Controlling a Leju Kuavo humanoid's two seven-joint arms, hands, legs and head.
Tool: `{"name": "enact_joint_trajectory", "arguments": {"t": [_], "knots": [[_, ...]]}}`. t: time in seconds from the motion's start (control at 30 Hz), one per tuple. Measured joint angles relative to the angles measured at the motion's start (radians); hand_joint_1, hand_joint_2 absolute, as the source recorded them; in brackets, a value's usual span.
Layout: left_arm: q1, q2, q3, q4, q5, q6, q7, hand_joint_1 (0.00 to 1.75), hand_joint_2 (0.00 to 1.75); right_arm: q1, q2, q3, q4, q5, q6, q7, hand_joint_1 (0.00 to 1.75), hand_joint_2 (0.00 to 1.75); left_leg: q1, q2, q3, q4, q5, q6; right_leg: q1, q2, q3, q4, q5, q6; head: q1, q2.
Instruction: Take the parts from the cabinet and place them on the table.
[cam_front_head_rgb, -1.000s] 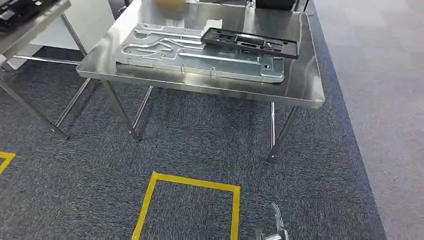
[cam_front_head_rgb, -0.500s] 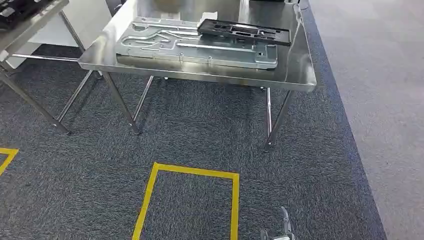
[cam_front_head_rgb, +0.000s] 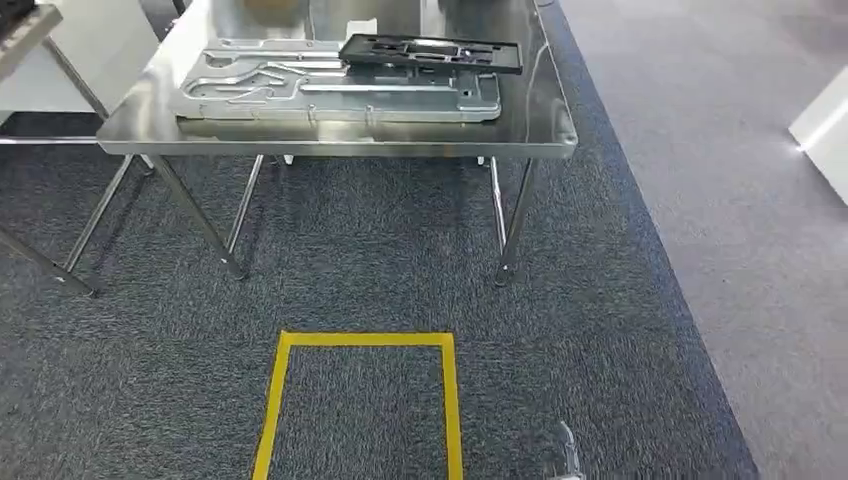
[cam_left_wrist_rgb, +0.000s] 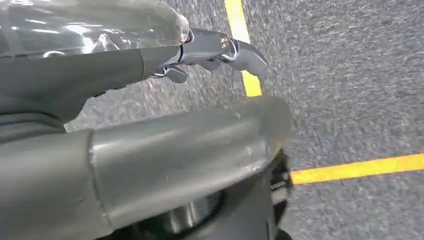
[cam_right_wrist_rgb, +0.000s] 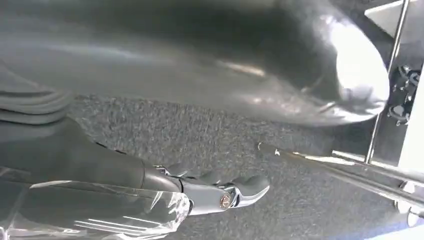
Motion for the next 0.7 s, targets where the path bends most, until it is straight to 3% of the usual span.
{"name": "enact_joint_trajectory", "arguments": {"t": [0.03,0.07,0.1,0.17,0.2,0.23,0.27,0.33,0.37,0.4,0.43,0.53,0.57,0.6,0.63,0.7], "knots": [[0.0,0.0,0.0,0.0,0.001,0.0,0.001,0.0,0.0,0.0,0.002,-0.009,0.0,0.005,0.005,-0.001,0.0,0.0,0.009,0.011,0.001,-0.014,0.007,0.011,0.007,0.01,-0.002,0.0,0.001,0.009,-0.001,0.0],[-0.002,-0.001,0.0,0.0,0.003,0.0,0.001,0.0,0.0,0.001,0.004,-0.016,0.0,0.006,0.008,-0.002,0.0,0.0,0.011,0.027,0.005,-0.022,0.014,0.02,0.005,-0.02,-0.01,0.02,-0.015,0.01,-0.002,0.0],[-0.003,-0.001,0.0,0.001,0.005,0.0,0.001,0.0,0.0,-0.001,0.006,-0.02,0.0,0.007,0.011,-0.003,0.0,0.0,0.01,0.034,0.003,-0.025,0.017,0.027,0.005,-0.047,-0.036,0.068,-0.049,0.012,0.008,0.0],[0.001,-0.002,0.0,0.001,0.004,0.0,0.001,0.0,0.0,-0.002,0.008,-0.026,0.002,0.007,0.016,-0.003,0.0,0.0,0.006,0.06,-0.003,-0.024,0.017,0.031,0.002,-0.068,-0.118,0.226,-0.125,0.018,0.01,0.0],[0.002,-0.002,0.0,0.001,0.004,0.0,0.001,0.0,0.0,-0.002,0.009,-0.03,0.002,0.007,0.018,-0.003,0.0,0.0,0.005,0.072,-0.005,-0.024,0.017,0.031,0.0,-0.071,-0.149,0.286,-0.143,0.021,0.01,0.0],[0.002,-0.001,0.0,0.001,0.004,-0.001,0.001,0.0,0.0,-0.001,0.01,-0.035,0.005,0.007,0.021,-0.003,0.0,0.0,0.004,0.084,-0.006,-0.023,0.017,0.031,-0.002,-0.072,-0.16,0.307,-0.137,0.022,0.01,0.0],[0.001,-0.002,0.0,0.001,0.004,-0.002,0.001,0.0,0.0,0.001,0.01,-0.039,0.006,0.007,0.022,-0.003,0.0,0.0,0.004,0.095,-0.006,-0.023,0.017,0.031,-0.004,-0.075,-0.147,0.281,-0.109,0.023,0.01,0.0],[-0.001,-0.002,0.0,0.001,0.004,-0.002,0.001,0.0,0.0,0.0,0.012,-0.042,0.006,0.007,0.025,-0.003,0.0,0.0,0.004,0.115,-0.001,-0.021,0.014,0.027,-0.004,-0.096,-0.066,0.129,-0.023,0.018,0.01,0.0],[-0.001,-0.002,0.0,0.001,0.004,-0.002,0.001,0.0,0.0,0.0,0.013,-0.043,0.005,0.007,0.026,-0.003,0.0,0.0,0.002,0.122,0.003,-0.02,0.011,0.023,-0.001,-0.133,-0.019,0.045,0.009,0.013,0.01,0.0],[-0.001,-0.003,0.0,0.001,0.003,0.0,0.001,0.0,0.0,-0.002,0.014,-0.044,0.005,0.007,0.027,-0.003,0.0,0.0,-0.006,0.13,0.003,-0.014,0.006,0.016,0.008,-0.18,-0.001,-0.001,-0.001,0.009,0.011,0.0],[-0.001,-0.003,0.0,0.001,0.004,0.002,0.002,0.0,0.0,-0.004,0.018,-0.044,0.004,0.007,0.029,-0.003,0.0,0.0,-0.007,0.138,0.004,-0.013,0.004,0.009,0.008,-0.16,-0.004,0.0,0.004,0.003,0.008,0.0],[-0.004,-0.003,0.0,0.001,0.006,0.006,0.004,0.0,0.0,0.001,0.02,-0.051,0.002,0.007,0.028,-0.003,0.0,0.0,-0.005,0.166,0.009,-0.015,0.004,-0.005,0.012,-0.129,-0.013,-0.001,0.009,-0.009,0.005,0.0],[-0.005,-0.003,0.0,0.001,0.006,0.006,0.004,0.0,0.0,0.001,0.022,-0.053,0.001,0.007,0.027,-0.002,0.0,0.0,-0.002,0.163,0.005,-0.009,-0.005,-0.011,0.002,-0.118,-0.009,-0.009,0.016,-0.017,0.006,0.0],[-0.006,-0.003,-0.001,0.001,0.006,0.007,0.004,0.0,0.0,0.002,0.024,-0.055,0.0,0.007,0.026,-0.003,0.0,0.0,0.002,0.109,-0.002,0.018,-0.03,-0.019,0.002,-0.11,-0.011,-0.01,0.018,-0.02,0.004,0.0],[-0.005,-0.003,-0.002,0.001,0.006,0.007,0.004,0.0,0.0,0.001,0.027,-0.056,-0.002,0.007,0.026,-0.003,0.0,0.0,0.005,0.079,-0.027,0.076,-0.069,-0.022,0.001,-0.1,-0.013,-0.01,0.021,-0.023,-0.003,0.0],[-0.002,-0.003,-0.005,0.003,0.006,0.01,0.006,0.0,0.0,0.0,0.031,-0.059,-0.002,0.006,0.028,-0.003,0.0,0.0,0.006,0.059,-0.1,0.236,-0.142,-0.026,0.003,-0.077,-0.017,-0.008,0.023,-0.027,-0.004,0.0]]}}
